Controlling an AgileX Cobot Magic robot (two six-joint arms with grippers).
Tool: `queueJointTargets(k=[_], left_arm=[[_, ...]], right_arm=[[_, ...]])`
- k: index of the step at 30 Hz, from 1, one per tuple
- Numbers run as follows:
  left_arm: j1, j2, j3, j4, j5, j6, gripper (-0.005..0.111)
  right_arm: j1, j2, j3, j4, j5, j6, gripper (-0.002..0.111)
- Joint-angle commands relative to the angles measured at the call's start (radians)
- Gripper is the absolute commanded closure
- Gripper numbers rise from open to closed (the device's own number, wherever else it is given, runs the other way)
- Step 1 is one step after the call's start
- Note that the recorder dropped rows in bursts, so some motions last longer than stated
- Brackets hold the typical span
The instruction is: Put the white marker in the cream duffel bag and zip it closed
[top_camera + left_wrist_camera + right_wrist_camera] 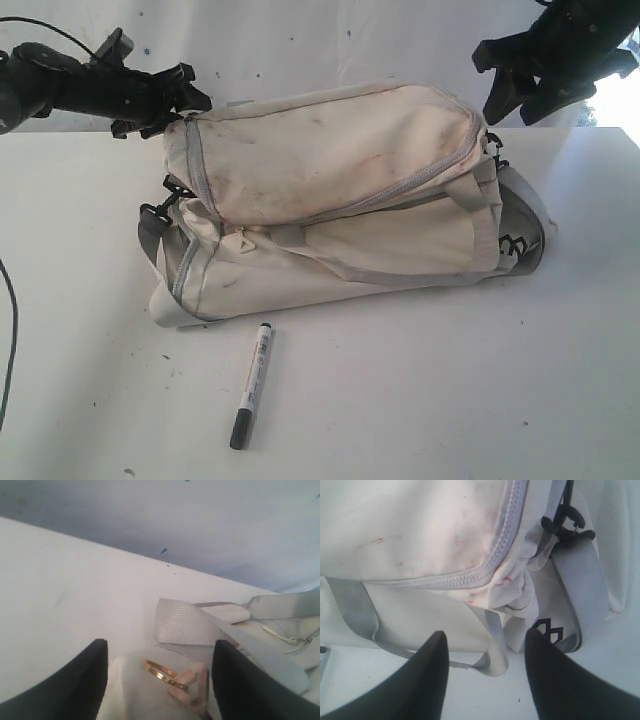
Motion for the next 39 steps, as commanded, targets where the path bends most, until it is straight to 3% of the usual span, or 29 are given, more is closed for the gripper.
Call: queueJointTargets(k=[1, 11, 13, 20, 26, 33, 36, 39], left_arm=[[-0.008, 0.000, 0.001, -0.051, 0.042, 0.019, 0.043], [-0.039, 0.006, 0.001, -0.053, 0.029, 0.106, 0.046], [-0.039, 0.006, 0.001, -0.053, 0.004, 0.102, 0.056], [-0.039, 0.006, 0.001, -0.081, -0.037, 0.103, 0.107], [-0.039, 0.002, 0.001, -0.122, -0.052, 0.146, 0.107], [-0.039, -0.072, 0.001, -0.068, -0.019, 0.590, 0.107], [-0.039, -0.094, 0.001, 0.048, 0.021, 0.601, 0.107], [-0.039, -0.104, 0.001, 0.066, 0.050, 0.556, 0.105]], right_arm=[[0.000, -0.011, -0.003, -0.004, 0.001, 0.003, 0.064], [0.000, -0.011, -0.003, -0.004, 0.001, 0.003, 0.064], [0.000, -0.011, -0.003, -0.004, 0.001, 0.003, 0.064], [0.000, -0.011, -0.003, -0.004, 0.001, 0.003, 0.064], [0.000, -0.011, -0.003, -0.004, 0.001, 0.003, 0.064], [0.000, -0.011, -0.003, -0.004, 0.001, 0.003, 0.064], [0.000, -0.011, -0.003, -0.004, 0.001, 0.003, 0.064], [0.000, -0.011, -0.003, -0.004, 0.001, 0.003, 0.064]])
